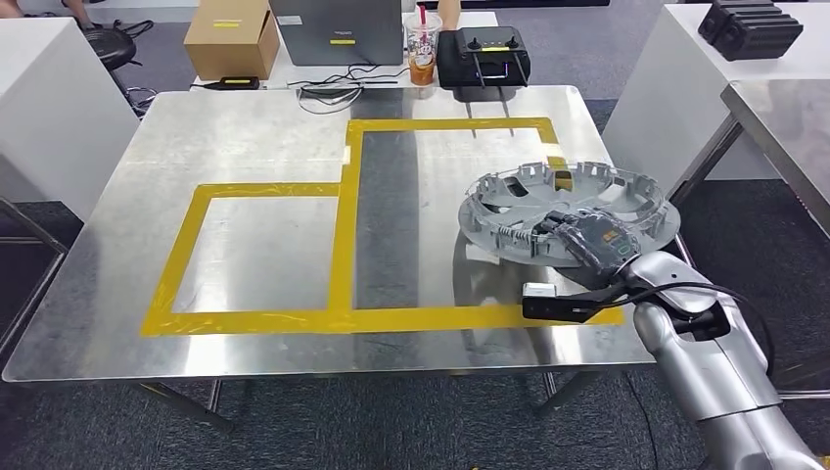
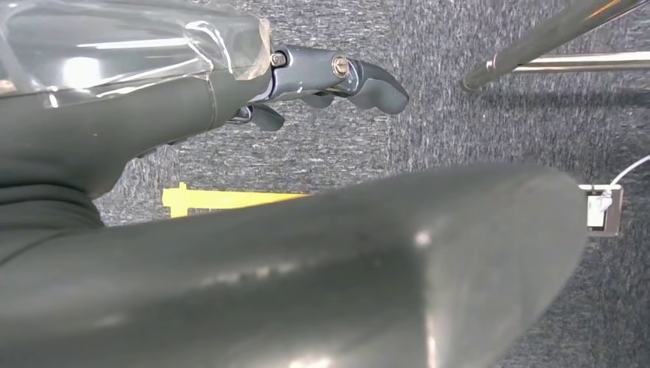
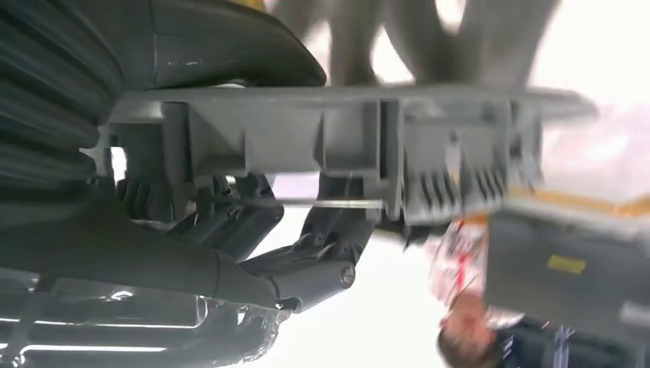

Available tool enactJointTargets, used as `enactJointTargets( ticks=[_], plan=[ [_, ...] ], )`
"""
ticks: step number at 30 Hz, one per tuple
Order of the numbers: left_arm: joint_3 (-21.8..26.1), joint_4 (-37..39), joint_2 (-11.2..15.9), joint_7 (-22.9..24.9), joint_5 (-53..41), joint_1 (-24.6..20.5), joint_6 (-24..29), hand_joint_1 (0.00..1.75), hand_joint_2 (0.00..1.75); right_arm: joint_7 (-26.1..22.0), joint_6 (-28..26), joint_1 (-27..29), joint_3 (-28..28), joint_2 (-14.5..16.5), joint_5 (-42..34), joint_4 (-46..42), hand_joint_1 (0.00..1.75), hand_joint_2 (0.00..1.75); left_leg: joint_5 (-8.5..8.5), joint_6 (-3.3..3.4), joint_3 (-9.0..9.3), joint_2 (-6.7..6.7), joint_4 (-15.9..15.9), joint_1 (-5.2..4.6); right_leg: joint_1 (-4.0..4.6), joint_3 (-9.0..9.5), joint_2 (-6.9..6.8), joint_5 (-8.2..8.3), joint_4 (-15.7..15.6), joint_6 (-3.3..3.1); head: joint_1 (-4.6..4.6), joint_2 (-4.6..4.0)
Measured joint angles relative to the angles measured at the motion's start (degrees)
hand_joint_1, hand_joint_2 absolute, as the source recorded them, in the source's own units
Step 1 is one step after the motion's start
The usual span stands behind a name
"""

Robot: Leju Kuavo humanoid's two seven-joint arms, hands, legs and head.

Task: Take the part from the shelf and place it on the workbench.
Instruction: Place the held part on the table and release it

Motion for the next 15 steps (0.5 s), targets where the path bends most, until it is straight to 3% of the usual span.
enactJointTargets(
  ticks=[1, 5, 7, 9, 10, 11, 12, 15],
  plan=[
    [-0.02, 0.46, 0.29, -0.2, -0.09, -0.02, 0.29, 0.0, 0.0, -0.34, 0.2, -1.12, 1.21, 0.51, 0.11, 2.16, 1.75, 1.75, -0.02, -0.28, -0.13, -0.02, 0.14, -0.09, 0.12, 0.98, 0.03, 0.67, -1.93, -0.34, 0.03, -0.01],
    [-0.11, 2.97, 1.9, -1.2, -0.64, -0.21, 1.64, 0.0, 0.0, -0.97, 0.35, -6.73, 6.62, 4.25, -0.26, 12.71, 1.75, 1.75, -0.41, -1.49, -0.87, 0.17, 1.04, 0.17, 0.16, 0.91, 0.25, 1.47, -2.52, -1.75, -0.04, 0.01],
    [-0.13, 4.08, 2.58, -1.53, -0.77, -0.28, 2.08, 0.0, 0.0, -0.81, 0.34, -9.65, 8.57, 6.65, -0.83, 17.54, 1.75, 1.75, -2.92, -2.27, -2.87, 0.2, 5.33, 0.46, -0.09, 0.9, 0.31, 1.63, -2.6, -2.22, -0.15, 0.0],
    [-0.13, 5.01, 3.05, -1.69, -0.79, -0.27, 2.18, 0.0, 0.0, -0.39, 0.26, -12.05, 10.07, 8.99, -1.37, 21.86, 1.75, 1.75, -6.33, -2.89, -6.55, 0.21, 13.01, 0.73, 0.0, 0.85, 0.35, 1.65, -2.59, -2.46, -0.22, 0.0],
    [-0.14, 5.3, 3.16, -1.72, -0.81, -0.24, 2.0, 0.0, 0.0, -0.18, 0.14, -13.03, 10.67, 10.11, -1.68, 23.83, 1.75, 1.75, -7.13, -3.03, -8.0, 0.21, 15.89, 0.83, 0.06, 0.85, 0.36, 1.66, -2.58, -2.5, -0.23, 0.0],
    [-0.14, 5.51, 3.21, -1.73, -0.84, -0.2, 1.76, 0.0, 0.0, -0.02, -0.01, -13.88, 11.17, 11.18, -1.98, 25.63, 1.75, 1.75, -6.95, -3.06, -8.57, 0.22, 16.86, 0.89, 0.12, 0.87, 0.39, 1.66, -2.57, -2.51, -0.23, 0.0],
    [-0.15, 5.61, 3.24, -1.73, -0.91, -0.17, 1.45, 0.0, 0.0, -0.02, -0.24, -14.66, 11.58, 12.18, -2.26, 27.19, 1.75, 1.75, -5.75, -2.97, -7.97, 0.22, 15.46, 0.92, 0.18, 0.91, 0.43, 1.65, -2.57, -2.5, -0.23, 0.01],
    [-0.27, 5.7, 3.55, -1.92, -1.43, -0.13, 0.87, 0.0, 0.0, -0.51, -0.85, -16.98, 12.68, 14.7, -2.64, 30.4, 1.75, 1.75, -0.92, -2.08, -2.33, 0.3, 4.0, 0.7, 0.44, 0.96, 0.65, 1.66, -2.58, -2.46, -0.22, 0.0]
  ],
)
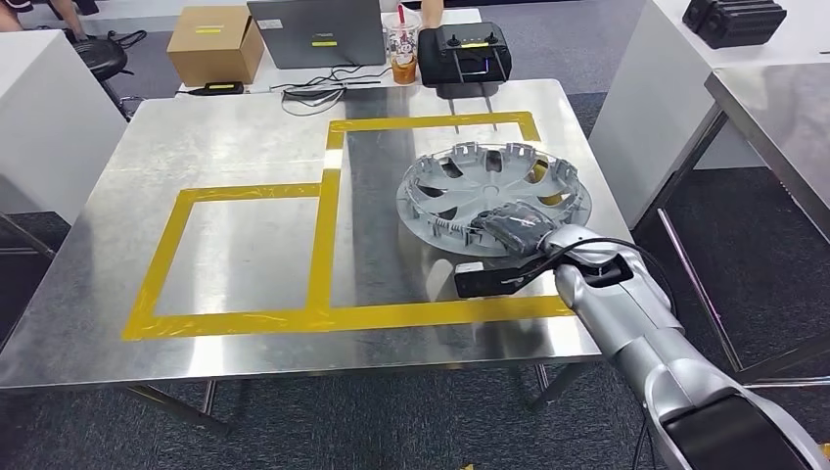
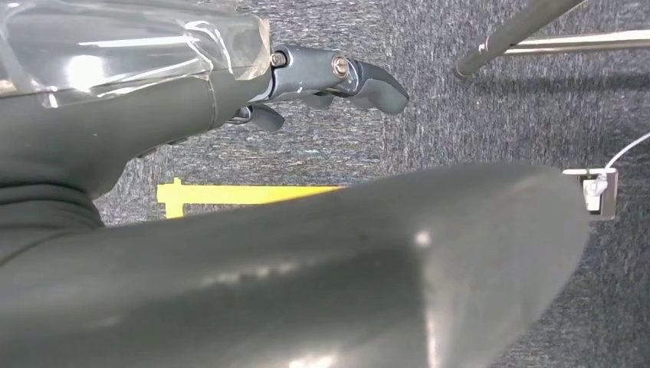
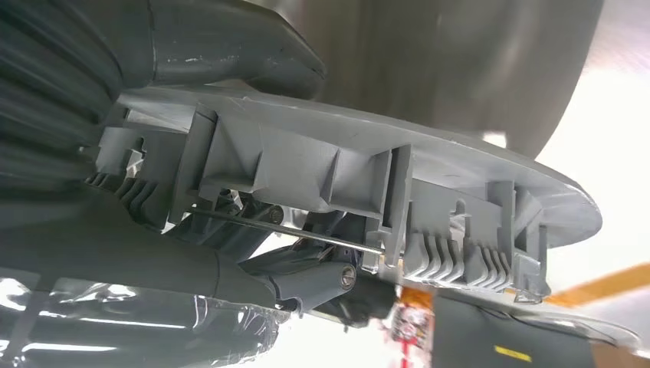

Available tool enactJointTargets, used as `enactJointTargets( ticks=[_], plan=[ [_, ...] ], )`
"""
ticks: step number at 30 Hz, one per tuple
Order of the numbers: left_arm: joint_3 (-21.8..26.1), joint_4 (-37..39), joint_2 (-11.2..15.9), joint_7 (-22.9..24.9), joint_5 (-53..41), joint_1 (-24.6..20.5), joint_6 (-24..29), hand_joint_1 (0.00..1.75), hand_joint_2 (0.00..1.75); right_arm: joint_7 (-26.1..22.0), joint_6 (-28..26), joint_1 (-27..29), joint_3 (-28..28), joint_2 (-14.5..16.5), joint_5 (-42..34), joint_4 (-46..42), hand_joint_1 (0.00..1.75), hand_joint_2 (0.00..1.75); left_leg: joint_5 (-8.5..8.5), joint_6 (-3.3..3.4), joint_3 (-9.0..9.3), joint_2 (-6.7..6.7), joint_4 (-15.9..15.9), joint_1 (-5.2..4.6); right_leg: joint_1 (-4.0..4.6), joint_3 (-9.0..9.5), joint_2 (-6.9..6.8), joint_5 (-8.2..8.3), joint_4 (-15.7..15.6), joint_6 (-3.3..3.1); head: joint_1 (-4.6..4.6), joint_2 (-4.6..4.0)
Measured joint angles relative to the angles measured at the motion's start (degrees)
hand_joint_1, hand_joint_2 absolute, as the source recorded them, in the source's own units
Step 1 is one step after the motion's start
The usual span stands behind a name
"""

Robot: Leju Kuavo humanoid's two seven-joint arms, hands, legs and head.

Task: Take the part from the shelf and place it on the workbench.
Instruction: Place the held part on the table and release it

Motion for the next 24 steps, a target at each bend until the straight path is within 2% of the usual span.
enactJointTargets(
  ticks=[1, 2, 5, 6, 7, 9, 10, 11, 12, 13, 14, 15, 16, 17, 20, 22, 24],
  plan=[
    [-0.09, 0.07, 0.17, -0.19, -0.24, 0.01, -0.04, 0.0, 0.0, -0.26, -0.07, -0.71, 0.41, 0.74, -0.06, 0.82, 1.75, 1.75, 0.6, 0.29, 1.22, 0.04, -2.44, -0.16, 0.11, -0.06, 0.07, 0.0, 0.0, 0.06, 0.0, 0.0],
    [-0.21, 0.2, 0.38, -0.54, -0.5, 0.03, -0.02, 0.0, 0.0, -0.55, -0.13, -1.25, 0.81, 1.41, -0.14, 1.51, 1.75, 1.75, 0.62, 0.51, 1.72, 0.08, -3.53, -0.34, 0.19, -0.11, 0.12, 0.01, -0.02, 0.21, 0.01, 0.0],
    [-1.07, 1.19, 1.16, -2.01, -1.45, 0.3, 0.34, 0.0, 0.0, -1.56, -0.51, -2.14, 1.74, 2.96, -0.6, 2.6, 1.75, 1.75, 0.98, 1.25, 2.19, 0.13, -4.29, -0.33, 0.28, -0.32, 0.1, -0.07, 0.02, 0.88, 0.05, 0.0],
    [-1.47, 1.68, 1.42, -2.49, -1.7, 0.37, 0.55, 0.0, 0.0, -1.79, -0.64, -2.4, 1.95, 3.26, -0.83, 2.75, 1.75, 1.75, 1.3, 1.6, 2.47, 0.16, -4.73, -0.19, 0.32, -0.87, 0.06, -0.65, 1.01, 0.92, 0.12, 0.0],
    [-1.92, 2.28, 1.66, -2.93, -1.98, 0.39, 0.8, 0.0, 0.0, -1.94, -0.72, -2.6, 2.11, 3.46, -1.07, 2.87, 1.75, 1.75, 1.6, 1.87, 2.72, 0.18, -5.13, -0.06, 0.35, -2.02, 0.0, -1.76, 3.28, 0.81, 0.18, 0.0],
    [-2.89, 3.74, 2.21, -3.73, -2.49, 0.39, 1.5, 0.0, 0.0, -2.07, -0.8, -2.6, 2.39, 3.65, -1.56, 3.11, 1.75, 1.75, 1.76, 2.09, 2.68, 0.07, -5.31, -0.01, 0.32, -5.85, -0.05, -4.84, 10.98, 0.48, 0.26, 0.0],
    [-3.39, 4.55, 2.49, -3.99, -2.72, 0.41, 1.94, 0.0, 0.0, -2.1, -0.86, -2.39, 2.54, 3.69, -1.78, 3.27, 1.75, 1.75, 1.75, 2.09, 2.65, -0.03, -5.29, -0.02, 0.29, -7.75, -0.05, -5.93, 14.65, 0.56, 0.25, 0.0],
    [-3.87, 5.32, 2.75, -4.15, -2.83, 0.44, 2.39, 0.0, 0.0, -2.11, -0.96, -2.15, 2.65, 3.71, -1.97, 3.44, 1.75, 1.75, 1.72, 2.08, 2.64, -0.12, -5.26, -0.01, 0.22, -8.88, -0.06, -6.23, 16.6, 0.85, 0.25, 0.0],
    [-4.33, 6.05, 2.95, -4.23, -2.87, 0.46, 2.81, 0.0, 0.0, -2.12, -1.07, -1.98, 2.72, 3.69, -2.13, 3.63, 1.75, 1.75, 1.68, 2.02, 2.64, -0.21, -5.2, 0.01, 0.1, -8.96, -0.08, -5.63, 16.27, 1.32, 0.26, 0.0],
    [-4.77, 6.71, 3.14, -4.26, -2.9, 0.48, 3.17, 0.0, 0.0, -2.11, -1.21, -1.92, 2.77, 3.69, -2.26, 3.8, 1.75, 1.75, 1.59, 1.91, 2.65, -0.27, -5.08, 0.03, -0.06, -7.8, -0.12, -4.21, 13.43, 1.87, 0.26, 0.0],
    [-5.21, 7.31, 3.31, -4.29, -2.9, 0.49, 3.47, 0.0, 0.0, -2.09, -1.31, -1.93, 2.78, 3.68, -2.35, 3.94, 1.75, 1.75, 1.44, 1.7, 2.63, -0.3, -4.86, 0.05, -0.24, -5.83, -0.2, -2.48, 9.11, 2.37, 0.27, 0.0],
    [-5.61, 7.83, 3.52, -4.31, -2.9, 0.49, 3.7, 0.0, 0.0, -2.03, -1.39, -1.97, 2.78, 3.69, -2.48, 4.15, 1.75, 1.75, 1.17, 1.39, 2.52, -0.32, -4.49, -0.07, -0.29, -3.87, -0.26, -0.99, 5.07, 2.54, 0.26, 0.0],
    [-6.0, 8.31, 3.75, -4.36, -2.87, 0.48, 3.9, 0.0, 0.0, -1.95, -1.44, -1.98, 2.77, 3.71, -2.65, 4.44, 1.75, 1.75, 0.91, 1.07, 2.4, -0.33, -4.16, -0.17, -0.31, -2.42, -0.3, 0.05, 2.09, 2.38, 0.21, 0.0],
    [-6.38, 8.75, 4.01, -4.42, -2.81, 0.48, 4.06, 0.0, 0.0, -1.79, -1.45, -1.96, 2.76, 3.72, -2.84, 4.85, 1.75, 1.75, 0.72, 0.78, 2.3, -0.34, -3.92, -0.25, -0.23, -1.66, -0.32, 0.52, 0.57, 2.01, 0.17, 0.0],
    [-7.25, 9.77, 4.75, -4.58, -2.44, 0.57, 4.32, 0.0, 0.0, -0.58, -1.25, -1.89, 2.66, 3.73, -3.22, 6.72, 1.75, 1.75, 0.4, 0.13, 2.1, -0.33, -3.6, -0.07, -0.18, -1.55, -0.28, 0.78, 0.24, 0.76, 0.12, 0.0],
    [-7.55, 10.21, 5.16, -4.66, -2.15, 0.69, 4.38, 0.0, 0.0, 0.63, -1.08, -1.92, 2.42, 3.74, -3.32, 8.22, 1.75, 1.75, -1.48, -0.44, 0.78, -0.28, -0.78, 0.16, -0.49, -1.39, -0.33, 0.86, 0.14, 0.21, -0.06, 0.0],
    [-7.74, 10.56, 5.44, -4.68, -1.85, 0.83, 4.43, 0.0, 0.87, 1.59, -0.99, -1.92, 2.06, 3.67, -3.35, 9.82, 0.87, 0.87, -5.07, -1.0, -2.52, -0.22, 6.33, 0.34, -0.54, -1.34, -0.42, 0.83, 0.15, -0.03, -0.26, 0.0]
  ],
)
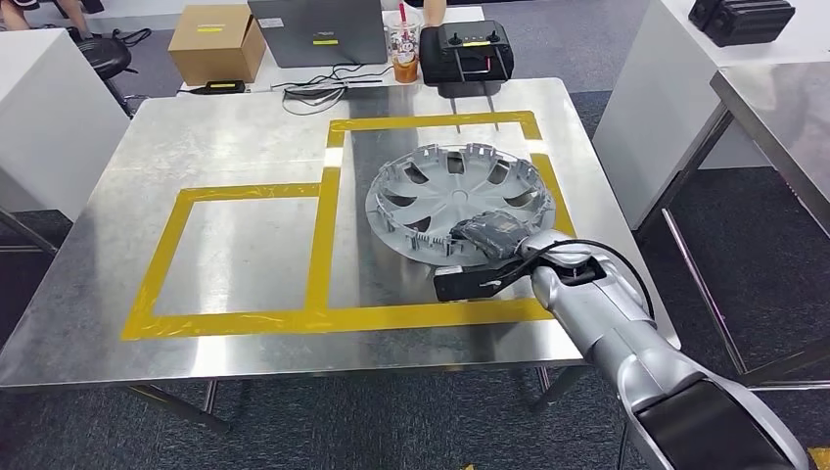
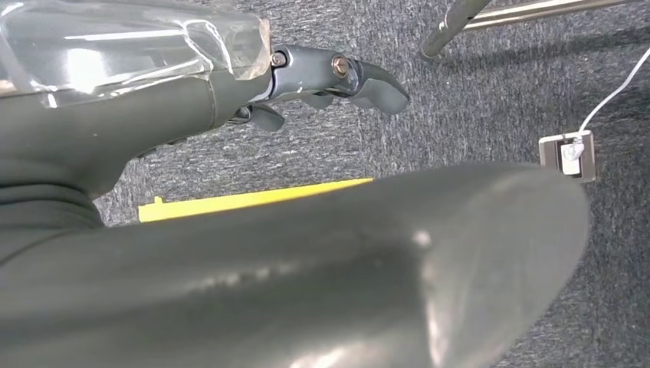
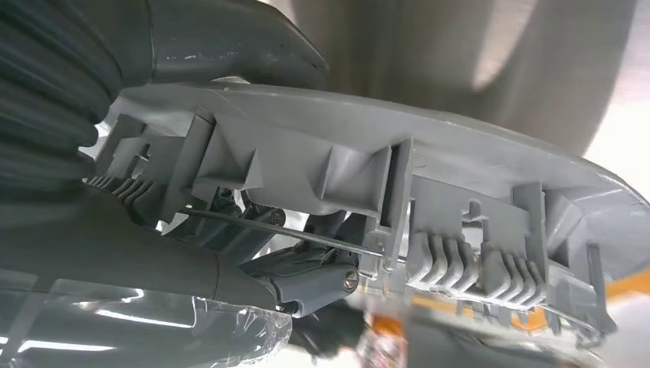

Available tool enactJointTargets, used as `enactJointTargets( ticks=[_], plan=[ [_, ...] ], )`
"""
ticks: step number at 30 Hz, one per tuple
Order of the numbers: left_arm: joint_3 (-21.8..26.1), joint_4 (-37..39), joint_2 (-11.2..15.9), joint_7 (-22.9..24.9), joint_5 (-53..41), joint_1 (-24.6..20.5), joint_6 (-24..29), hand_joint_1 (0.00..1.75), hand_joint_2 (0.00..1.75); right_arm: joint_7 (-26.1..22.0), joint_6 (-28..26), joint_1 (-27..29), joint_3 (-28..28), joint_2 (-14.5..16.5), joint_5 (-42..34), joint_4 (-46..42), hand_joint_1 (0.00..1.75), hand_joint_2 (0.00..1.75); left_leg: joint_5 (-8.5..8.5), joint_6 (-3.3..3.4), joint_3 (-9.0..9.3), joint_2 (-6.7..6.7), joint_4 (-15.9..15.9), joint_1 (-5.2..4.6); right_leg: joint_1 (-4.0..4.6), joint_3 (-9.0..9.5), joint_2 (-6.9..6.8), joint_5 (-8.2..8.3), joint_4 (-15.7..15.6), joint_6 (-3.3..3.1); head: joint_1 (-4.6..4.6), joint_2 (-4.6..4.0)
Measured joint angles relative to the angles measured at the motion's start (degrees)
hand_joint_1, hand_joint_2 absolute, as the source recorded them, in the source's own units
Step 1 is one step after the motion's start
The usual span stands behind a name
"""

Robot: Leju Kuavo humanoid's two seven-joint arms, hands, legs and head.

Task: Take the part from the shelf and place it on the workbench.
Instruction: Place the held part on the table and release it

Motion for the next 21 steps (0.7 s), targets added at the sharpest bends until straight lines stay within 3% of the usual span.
enactJointTargets(
  ticks=[2, 3, 4, 7, 8, 11, 13, 16, 17, 18, 19, 21],
  plan=[
    [-0.18, 0.3, 0.1, 0.01, 0.17, 0.18, 0.12, 0.0, 1.75, 0.67, 0.2, 0.11, -0.29, -0.2, -0.02, 1.72, 0.0, 0.0, -2.01, -0.24, -2.98, 0.02, 6.16, 0.11, 0.01, 0.0, -0.07, -0.02, 0.02, -0.01, -0.02, 0.0],
    [-0.31, 0.42, 0.15, 0.02, 0.19, 0.25, 0.26, 0.0, 1.75, 0.92, 0.4, 0.23, -0.43, -0.39, -0.06, 2.56, 0.0, 0.0, -1.53, -0.24, -3.18, 0.03, 6.43, 0.15, 0.01, 0.01, -0.09, -0.02, 0.03, 0.0, -0.01, 0.0],
    [-0.49, 0.52, 0.24, 0.03, 0.19, 0.29, 0.44, 0.0, 1.75, 1.13, 0.63, 0.43, -0.6, -0.58, -0.1, 3.32, 0.0, 0.0, -0.09, -0.17, -2.23, 0.05, 4.34, 0.2, 0.01, 0.03, -0.11, -0.02, 0.04, 0.02, 0.0, 0.0],
    [-1.11, 0.73, 0.69, 0.36, 0.23, 0.29, 1.47, 0.0, 1.75, 1.62, 0.99, 0.91, -1.46, -1.45, -0.17, 4.94, 0.0, 0.0, 4.42, 0.26, 3.41, 0.07, -7.02, 0.18, 0.21, -0.1, -0.12, 0.07, 0.07, 0.32, 0.04, 0.0],
    [-1.32, 0.82, 0.83, 0.55, 0.29, 0.28, 1.91, 0.0, 1.31, 1.67, 0.92, 0.99, -1.77, -1.71, -0.18, 5.27, 0.0, 0.0, 4.8, 0.48, 4.35, 0.1, -8.93, 0.04, 0.32, -0.21, -0.08, 0.16, 0.06, 0.56, 0.04, 0.0],
    [-2.18, 1.11, 1.13, 0.88, 0.79, 0.15, 3.16, 0.0, 0.0, 1.38, 0.07, 1.62, -2.83, -2.24, -0.14, 5.88, 0.0, 0.0, 4.99, 1.56, 4.79, 0.17, -9.82, -0.28, 0.3, -0.44, 0.02, 0.38, -0.15, 1.57, 0.05, 0.0],
    [-2.79, 1.23, 1.22, 0.99, 1.33, -0.03, 3.95, 0.0, 0.0, 0.84, -1.08, 2.0, -3.52, -2.67, 0.15, 6.01, 0.0, 0.0, 5.51, 2.49, 5.17, 0.22, -10.37, -0.18, 0.27, -1.55, 0.0, -0.77, 1.85, 1.78, 0.2, -0.01],
    [-3.7, 1.38, 1.28, 1.43, 2.15, -0.14, 4.42, 0.0, 0.0, -0.1, -2.77, 2.81, -4.35, -3.01, 0.81, 6.03, 0.0, 0.0, 5.75, 3.17, 5.16, 0.2, -10.55, -0.35, 0.32, -6.86, 0.0, -5.22, 12.82, 1.18, 0.33, 0.0],
    [-3.95, 1.41, 1.27, 1.66, 2.42, -0.14, 4.43, 0.0, 0.0, -0.35, -3.27, 3.3, -4.63, -3.03, 1.03, 5.99, 0.0, 0.0, 5.73, 3.23, 5.15, 0.11, -10.54, -0.44, 0.32, -8.39, 0.0, -6.08, 15.9, 1.22, 0.33, 0.0],
    [-4.16, 1.43, 1.23, 1.95, 2.75, -0.12, 4.35, 0.0, 0.0, -0.59, -3.88, 3.81, -4.95, -3.03, 1.31, 5.81, 0.0, 0.0, 5.71, 3.27, 5.15, 0.01, -10.52, -0.51, 0.32, -8.99, -0.01, -6.12, 16.99, 1.45, 0.34, 0.0],
    [-4.34, 1.43, 1.18, 2.27, 3.1, -0.07, 4.21, 0.0, 0.0, -0.82, -4.55, 4.27, -5.34, -3.02, 1.58, 5.45, 0.0, 0.0, 5.69, 3.25, 5.17, -0.09, -10.49, -0.54, 0.32, -8.39, -0.01, -5.24, 15.55, 1.8, 0.35, 0.0],
    [-4.73, 1.41, 1.06, 2.79, 3.86, 0.06, 3.79, 0.0, 0.0, -1.34, -6.1, 4.82, -6.37, -2.88, 1.83, 4.19, 0.0, 0.0, 5.55, 3.04, 5.11, -0.2, -10.27, -0.6, 0.34, -4.57, -0.04, -2.11, 7.34, 2.3, 0.36, 0.0]
  ],
)
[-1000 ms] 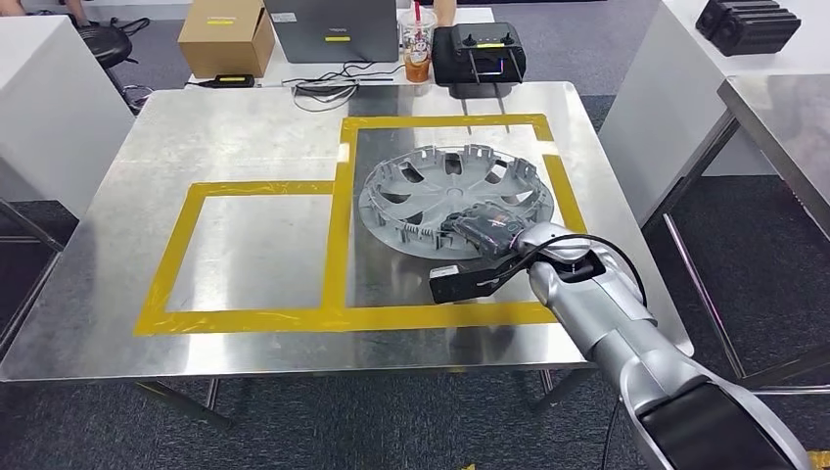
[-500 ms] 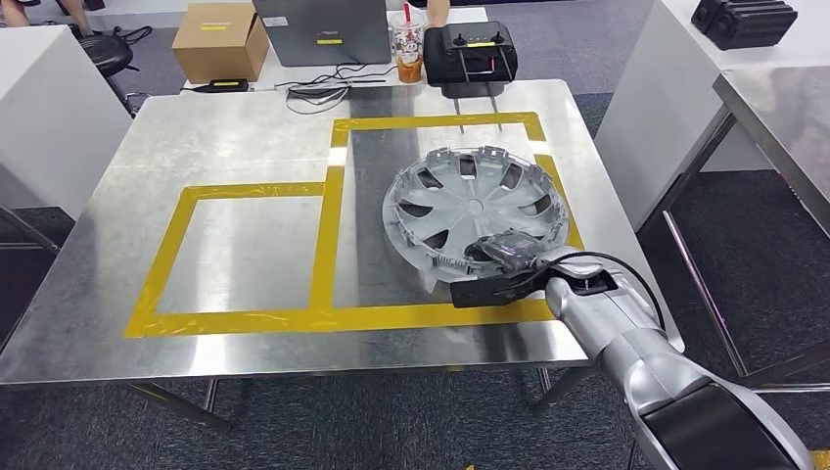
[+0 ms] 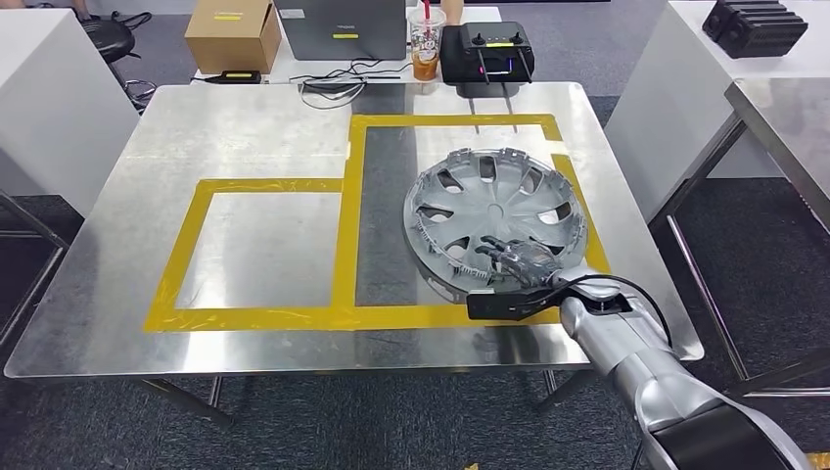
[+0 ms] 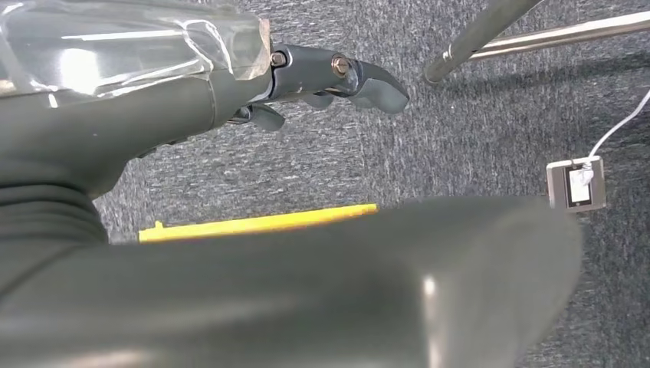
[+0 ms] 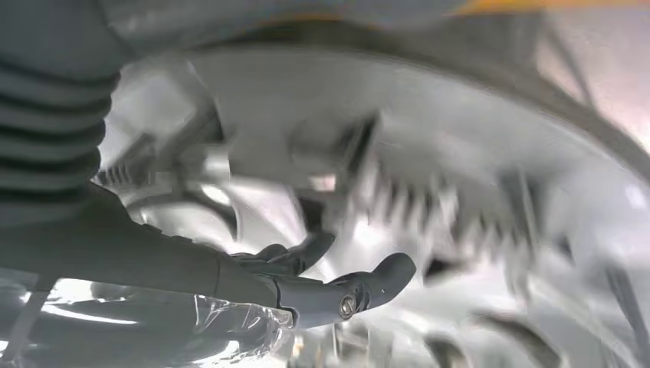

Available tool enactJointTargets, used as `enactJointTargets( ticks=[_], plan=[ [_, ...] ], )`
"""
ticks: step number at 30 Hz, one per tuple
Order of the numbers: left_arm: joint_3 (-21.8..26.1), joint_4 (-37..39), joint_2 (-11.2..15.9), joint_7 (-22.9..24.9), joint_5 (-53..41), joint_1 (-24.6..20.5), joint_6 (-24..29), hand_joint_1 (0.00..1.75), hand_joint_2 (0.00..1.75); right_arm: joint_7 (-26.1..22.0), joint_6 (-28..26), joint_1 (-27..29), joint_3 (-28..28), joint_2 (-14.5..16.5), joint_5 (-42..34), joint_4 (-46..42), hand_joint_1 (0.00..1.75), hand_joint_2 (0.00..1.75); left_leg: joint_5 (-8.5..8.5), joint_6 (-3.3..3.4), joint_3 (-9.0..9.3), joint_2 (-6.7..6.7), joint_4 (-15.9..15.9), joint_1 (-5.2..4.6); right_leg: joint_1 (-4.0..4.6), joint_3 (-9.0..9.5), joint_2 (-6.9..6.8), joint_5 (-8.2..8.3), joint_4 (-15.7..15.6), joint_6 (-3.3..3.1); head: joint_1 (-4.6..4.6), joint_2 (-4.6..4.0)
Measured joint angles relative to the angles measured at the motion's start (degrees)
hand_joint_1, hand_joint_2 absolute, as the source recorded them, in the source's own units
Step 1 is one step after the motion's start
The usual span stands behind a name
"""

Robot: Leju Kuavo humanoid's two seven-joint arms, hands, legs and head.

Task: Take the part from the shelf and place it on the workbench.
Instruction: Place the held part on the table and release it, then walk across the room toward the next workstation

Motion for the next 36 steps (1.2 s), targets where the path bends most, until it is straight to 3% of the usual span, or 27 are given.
enactJointTargets(
  ticks=[2, 4, 7, 8, 10, 11, 12, 13, 14, 16, 18, 22, 24, 26, 27, 28, 30, 32, 33, 36],
  plan=[
    [-0.28, -0.17, -0.11, 0.34, 0.74, 0.18, -0.6, 0.0, 0.0, -1.12, -1.56, 0.7, -1.56, 0.45, -1.31, -2.21, 0.0, 0.0, -0.31, -0.48, -0.24, 0.0, 0.39, -0.23, 0.19, 3.12, 0.01, 2.12, -6.27, -0.36, -0.08, -0.01],
    [-0.33, -0.62, -0.32, 0.58, 1.34, 0.59, -1.49, 0.0, 0.0, -3.11, -2.2, 2.57, -4.22, 1.16, -5.29, -6.1, 0.0, 0.0, -0.51, -1.01, -0.36, 0.02, 0.55, -0.27, 0.51, 3.73, 0.05, 2.48, -7.23, -1.03, -0.15, -0.01],
    [-0.31, -1.72, -0.72, 0.67, 1.57, 1.38, -2.75, 0.0, 0.0, -5.75, -0.25, 7.07, -10.08, 2.61, -14.38, -15.7, 0.0, 0.0, -1.84, -1.97, -1.0, 0.08, 2.07, 0.03, 0.14, 3.99, 0.02, 2.52, -7.46, -1.86, -0.24, 0.0],
    [-0.28, -2.12, -0.84, 0.65, 1.47, 1.6, -3.11, 0.0, 0.0, -6.32, 0.88, 8.9, -12.51, 3.2, -17.65, -20.15, 0.0, 0.0, -3.29, -2.36, -2.07, 0.12, 4.4, 0.16, -0.05, 4.1, -0.05, 2.48, -7.53, -2.1, -0.32, 0.0],
    [-0.24, -2.78, -1.11, 0.49, 1.15, 2.04, -3.72, 0.0, 0.0, -7.08, 2.74, 12.76, -17.6, 4.42, -22.9, -29.58, 0.0, 0.0, -7.04, -3.03, -5.63, 0.17, 11.98, 0.49, -0.05, 4.18, -0.23, 2.31, -7.52, -2.36, -0.51, 0.0],
    [-0.22, -3.04, -1.28, 0.32, 0.95, 2.26, -3.97, 0.0, 0.0, -7.4, 3.11, 14.69, -20.04, 5.06, -24.42, -34.19, 0.0, 0.0, -8.32, -3.26, -7.35, 0.18, 15.48, 0.66, -0.04, 4.18, -0.33, 2.28, -7.5, -2.4, -0.51, 0.0],
    [-0.22, -3.29, -1.48, 0.1, 0.78, 2.48, -4.21, 0.0, 0.0, -7.77, 3.04, 16.59, -22.35, 5.7, -25.42, -38.8, 0.0, 0.0, -8.57, -3.39, -8.28, 0.2, 17.24, 0.81, -0.02, 4.19, -0.4, 2.25, -7.48, -2.41, -0.54, 0.0],
    [-0.2, -3.56, -1.67, -0.16, 0.65, 2.69, -4.47, 0.0, 0.0, -8.21, 2.76, 18.37, -24.68, 6.35, -26.28, -43.62, 0.0, 0.0, -7.72, -3.44, -8.09, 0.23, 16.7, 0.94, -0.03, 4.2, -0.45, 2.24, -7.47, -2.4, -0.55, 0.0],
    [-0.17, -3.9, -1.85, -0.49, 0.56, 2.87, -4.82, 0.0, 0.0, -8.68, 2.39, 19.91, -27.07, 7.0, -27.01, -48.68, 0.0, 0.0, -5.95, -3.4, -6.71, 0.27, 13.83, 1.04, -0.04, 4.24, -0.45, 2.22, -7.47, -2.39, -0.56, 0.0],
    [-0.01, -4.71, -2.17, -1.17, 0.59, 3.1, -5.62, 0.0, 0.0, -9.7, 1.24, 22.37, -31.26, 8.19, -27.59, -58.11, 0.0, 0.0, -2.46, -3.12, -2.43, 0.31, 5.5, 1.03, 0.07, 4.31, -0.38, 2.14, -7.44, -2.19, -0.57, 0.0],
    [0.4, -5.89, -2.76, -1.79, 0.83, 3.21, -6.82, 0.0, 0.0, -10.83, -0.82, 24.92, -34.75, 9.11, -27.08, -67.08, 0.0, 0.0, -1.46, -2.55, -0.07, 0.25, 1.03, 0.72, 0.23, 4.3, -0.34, 2.06, -7.42, -1.67, -0.52, 0.0],
    [2.43, -10.06, -5.26, -2.15, 1.39, 3.71, -9.53, 0.0, 0.0, -13.15, -5.25, 31.62, -41.16, 9.98, -26.08, -83.25, 0.0, 0.0, -0.92, -0.72, 0.56, 0.23, 0.2, 0.36, -0.03, 4.12, -0.31, 1.39, -6.71, -0.46, -0.47, -0.01],
    [3.69, -12.36, -6.76, -1.86, 1.48, 3.77, -10.67, 0.0, 0.0, -14.71, -7.53, 35.06, -44.16, 9.95, -25.63, -88.58, 0.0, 0.0, -0.36, -0.07, 0.63, 0.29, -0.16, 0.43, -0.05, 2.07, -0.27, -1.69, -1.71, -0.8, -0.39, 0.0],
    [5.07, -14.39, -8.03, -1.47, 1.5, 3.76, -11.39, 0.0, 0.0, -15.56, -9.13, 39.02, -47.14, 9.84, -25.19, -92.2, 0.0, 0.0, -0.13, 0.31, 0.29, 0.28, -0.14, 0.18, -0.01, -0.97, -0.24, -5.3, 6.2, -1.13, -0.37, 0.0],
    [5.74, -15.16, -8.55, -1.34, 1.52, 3.75, -11.51, 0.0, 0.0, -15.51, -9.51, 41.24, -48.56, 9.77, -24.88, -93.41, 0.0, 0.0, -0.02, 0.44, 0.11, 0.28, -0.12, 0.05, -0.01, -1.75, -0.24, -6.21, 8.6, -1.02, -0.38, 0.0],
    [6.34, -15.79, -8.98, -1.25, 1.56, 3.74, -11.54, 0.0, 0.0, -15.3, -9.67, 43.45, -49.86, 9.71, -24.51, -94.36, 0.0, 0.0, 0.09, 0.5, -0.06, 0.27, -0.1, -0.04, -0.02, -1.42, -0.24, -6.25, 8.73, -0.74, -0.37, 0.0],
    [7.28, -16.7, -9.64, -1.2, 1.65, 3.73, -11.38, 0.0, 0.0, -14.6, -9.68, 47.59, -52.16, 9.64, -23.65, -95.71, 0.0, 0.0, 0.31, 0.42, -0.32, 0.23, 0.04, -0.11, -0.01, 2.9, -0.26, -4.36, 2.06, -0.06, -0.36, 0.0],
    [7.91, -17.43, -10.08, -1.25, 1.71, 3.64, -11.12, 0.0, 0.0, -13.33, -8.78, 51.29, -54.3, 9.75, -22.89, -96.72, 0.0, 0.0, 0.39, 0.06, -0.48, 0.19, 0.41, -0.28, 0.13, 7.43, -0.27, -2.48, -5.44, -0.17, -0.43, 0.0],
    [8.16, -17.7, -10.26, -1.31, 1.72, 3.58, -10.99, 0.0, 0.0, -12.59, -7.74, 52.96, -55.49, 9.99, -22.71, -97.01, 0.0, 0.0, 0.44, -0.21, -0.5, 0.18, 0.57, -0.36, 0.27, 8.48, -0.26, -1.98, -7.27, -0.49, -0.49, 0.0],
    [8.65, -18.03, -10.63, -1.48, 1.69, 3.46, -10.64, 0.0, 0.0, -11.47, -2.63, 56.44, -59.61, 11.77, -22.43, -97.18, 0.0, 0.0, 0.77, -1.26, -0.66, 0.19, 0.68, -0.25, 0.41, 8.39, -0.28, -1.02, -7.77, -1.62, -0.6, 0.0]
  ],
)
